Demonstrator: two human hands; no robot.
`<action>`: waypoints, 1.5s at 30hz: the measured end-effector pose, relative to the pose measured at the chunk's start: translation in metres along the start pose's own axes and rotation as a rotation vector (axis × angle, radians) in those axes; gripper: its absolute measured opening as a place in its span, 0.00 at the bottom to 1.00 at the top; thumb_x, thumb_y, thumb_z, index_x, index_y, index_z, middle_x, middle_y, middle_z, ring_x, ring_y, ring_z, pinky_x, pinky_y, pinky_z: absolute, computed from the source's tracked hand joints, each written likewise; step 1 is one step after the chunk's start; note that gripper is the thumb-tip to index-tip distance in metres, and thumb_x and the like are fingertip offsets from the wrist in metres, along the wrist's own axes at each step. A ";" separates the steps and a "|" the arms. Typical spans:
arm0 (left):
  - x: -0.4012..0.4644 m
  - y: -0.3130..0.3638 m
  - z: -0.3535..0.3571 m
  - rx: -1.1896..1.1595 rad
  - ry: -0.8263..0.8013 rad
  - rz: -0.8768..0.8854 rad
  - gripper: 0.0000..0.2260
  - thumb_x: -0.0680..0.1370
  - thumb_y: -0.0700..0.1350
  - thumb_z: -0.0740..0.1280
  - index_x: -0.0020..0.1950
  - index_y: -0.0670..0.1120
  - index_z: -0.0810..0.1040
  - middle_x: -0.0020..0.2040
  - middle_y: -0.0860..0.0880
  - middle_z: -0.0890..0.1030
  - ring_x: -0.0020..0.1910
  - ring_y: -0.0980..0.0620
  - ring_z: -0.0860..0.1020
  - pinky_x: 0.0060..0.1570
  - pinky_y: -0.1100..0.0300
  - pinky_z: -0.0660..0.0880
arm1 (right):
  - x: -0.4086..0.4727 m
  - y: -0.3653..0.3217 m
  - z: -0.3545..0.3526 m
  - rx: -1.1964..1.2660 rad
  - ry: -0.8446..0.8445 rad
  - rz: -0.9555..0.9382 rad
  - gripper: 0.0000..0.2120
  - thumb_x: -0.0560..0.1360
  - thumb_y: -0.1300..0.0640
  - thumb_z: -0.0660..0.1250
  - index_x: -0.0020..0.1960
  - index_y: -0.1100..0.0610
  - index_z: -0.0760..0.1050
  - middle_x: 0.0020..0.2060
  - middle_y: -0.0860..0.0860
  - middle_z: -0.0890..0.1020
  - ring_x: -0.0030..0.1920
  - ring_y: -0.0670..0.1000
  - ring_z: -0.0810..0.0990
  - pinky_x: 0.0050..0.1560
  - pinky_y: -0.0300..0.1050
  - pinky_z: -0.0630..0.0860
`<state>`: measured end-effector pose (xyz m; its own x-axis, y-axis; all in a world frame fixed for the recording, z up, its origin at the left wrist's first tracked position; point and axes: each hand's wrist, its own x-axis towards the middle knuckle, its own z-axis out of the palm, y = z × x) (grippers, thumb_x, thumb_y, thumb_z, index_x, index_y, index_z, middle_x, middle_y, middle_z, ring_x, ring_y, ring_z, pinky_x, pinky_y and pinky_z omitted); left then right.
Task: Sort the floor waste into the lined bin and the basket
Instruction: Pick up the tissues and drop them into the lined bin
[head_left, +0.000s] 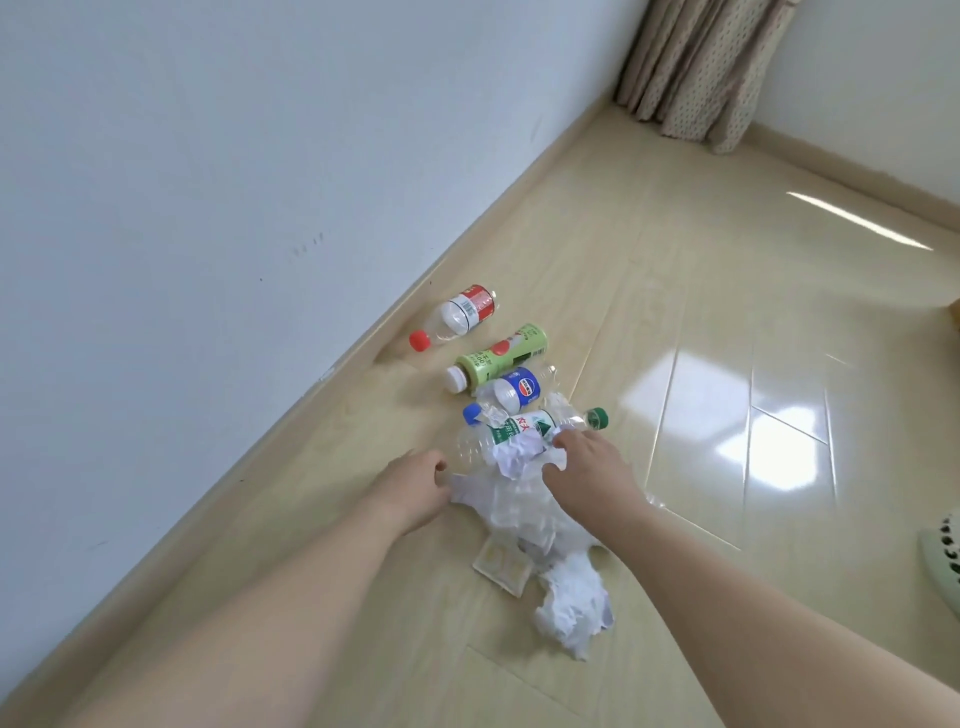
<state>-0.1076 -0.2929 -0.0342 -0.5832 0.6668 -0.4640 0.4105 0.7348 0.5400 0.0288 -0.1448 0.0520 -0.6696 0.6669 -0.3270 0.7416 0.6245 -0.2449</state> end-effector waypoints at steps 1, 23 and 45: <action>0.005 -0.004 0.004 -0.003 0.011 -0.017 0.18 0.75 0.49 0.64 0.65 0.50 0.73 0.62 0.47 0.73 0.62 0.46 0.73 0.60 0.55 0.71 | 0.006 -0.003 0.004 -0.012 0.016 -0.003 0.19 0.77 0.55 0.61 0.66 0.56 0.69 0.64 0.53 0.72 0.64 0.55 0.69 0.61 0.46 0.66; 0.025 -0.018 0.001 -0.429 -0.165 -0.069 0.06 0.58 0.50 0.63 0.24 0.49 0.70 0.32 0.50 0.67 0.34 0.48 0.65 0.35 0.59 0.62 | 0.033 -0.020 0.052 -0.378 0.018 -0.110 0.21 0.74 0.41 0.60 0.61 0.55 0.71 0.59 0.52 0.74 0.63 0.54 0.69 0.62 0.48 0.64; 0.022 -0.062 0.046 0.372 0.711 0.269 0.08 0.72 0.45 0.56 0.37 0.46 0.73 0.33 0.48 0.73 0.31 0.44 0.71 0.32 0.54 0.65 | 0.036 -0.028 0.103 -0.525 0.114 -0.357 0.15 0.51 0.54 0.77 0.28 0.54 0.70 0.21 0.50 0.72 0.28 0.55 0.74 0.41 0.48 0.59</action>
<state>-0.1139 -0.3180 -0.1109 -0.6832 0.6797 0.2669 0.7302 0.6381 0.2442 -0.0117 -0.1800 -0.0474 -0.8931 0.4021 -0.2017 0.3730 0.9126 0.1676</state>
